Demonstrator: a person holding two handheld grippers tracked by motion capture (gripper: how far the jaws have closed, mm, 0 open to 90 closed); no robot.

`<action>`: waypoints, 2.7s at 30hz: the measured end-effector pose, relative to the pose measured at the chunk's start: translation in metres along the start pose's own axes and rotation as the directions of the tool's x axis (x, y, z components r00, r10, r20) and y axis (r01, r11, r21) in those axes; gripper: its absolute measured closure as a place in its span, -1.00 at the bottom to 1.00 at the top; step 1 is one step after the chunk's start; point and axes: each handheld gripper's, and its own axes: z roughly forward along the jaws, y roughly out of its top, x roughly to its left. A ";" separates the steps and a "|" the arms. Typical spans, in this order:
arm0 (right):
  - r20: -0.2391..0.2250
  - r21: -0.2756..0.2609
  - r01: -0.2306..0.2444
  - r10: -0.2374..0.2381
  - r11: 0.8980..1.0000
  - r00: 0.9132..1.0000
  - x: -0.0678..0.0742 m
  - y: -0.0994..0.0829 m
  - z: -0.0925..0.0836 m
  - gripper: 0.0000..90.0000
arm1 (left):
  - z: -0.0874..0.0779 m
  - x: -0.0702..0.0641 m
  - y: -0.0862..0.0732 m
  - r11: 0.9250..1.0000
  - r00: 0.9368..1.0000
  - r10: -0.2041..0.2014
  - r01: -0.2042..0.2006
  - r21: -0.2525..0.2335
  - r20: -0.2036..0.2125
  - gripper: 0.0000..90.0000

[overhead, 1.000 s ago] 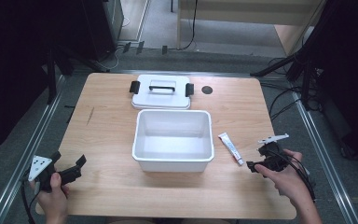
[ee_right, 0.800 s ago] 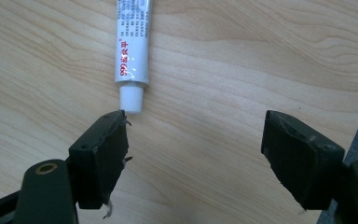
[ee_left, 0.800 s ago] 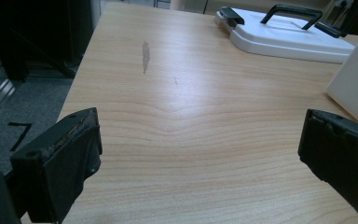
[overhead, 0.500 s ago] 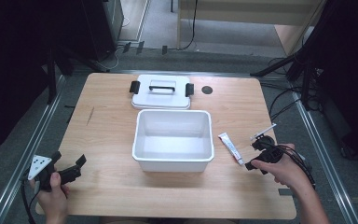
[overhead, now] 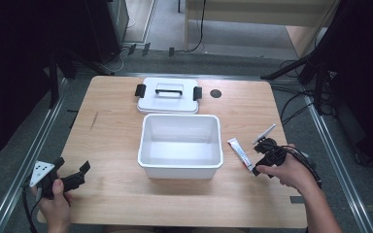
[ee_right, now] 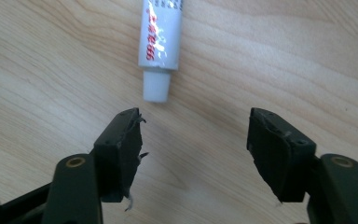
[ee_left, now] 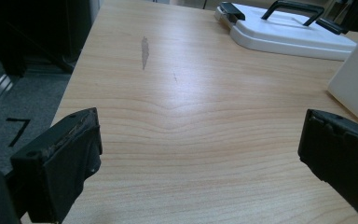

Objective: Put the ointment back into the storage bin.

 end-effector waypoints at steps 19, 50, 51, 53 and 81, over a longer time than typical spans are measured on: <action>-0.029 -0.020 0.013 -0.013 1.000 1.000 0.014 0.037 0.004 0.06 | 0.000 0.000 0.000 1.000 1.000 -0.006 0.006 0.006 0.015 -1.00; -0.008 0.046 -0.045 0.045 0.998 0.999 0.015 0.071 0.025 0.57 | 0.001 0.001 0.001 1.000 1.000 -0.008 0.007 0.021 0.027 -1.00; -0.008 0.046 -0.045 0.045 0.998 0.999 0.015 0.071 0.025 0.57 | 0.001 0.001 0.001 1.000 1.000 -0.008 0.007 0.021 0.027 -1.00; -0.005 0.040 -0.037 0.037 0.999 0.999 0.014 0.070 0.022 0.58 | 0.001 0.002 0.001 1.000 1.000 -0.010 0.009 0.021 0.027 -1.00; -0.003 -0.054 -0.019 0.019 0.998 1.000 0.015 0.086 -0.073 0.57 | 0.002 0.003 0.001 1.000 0.999 -0.016 0.015 0.024 0.042 -1.00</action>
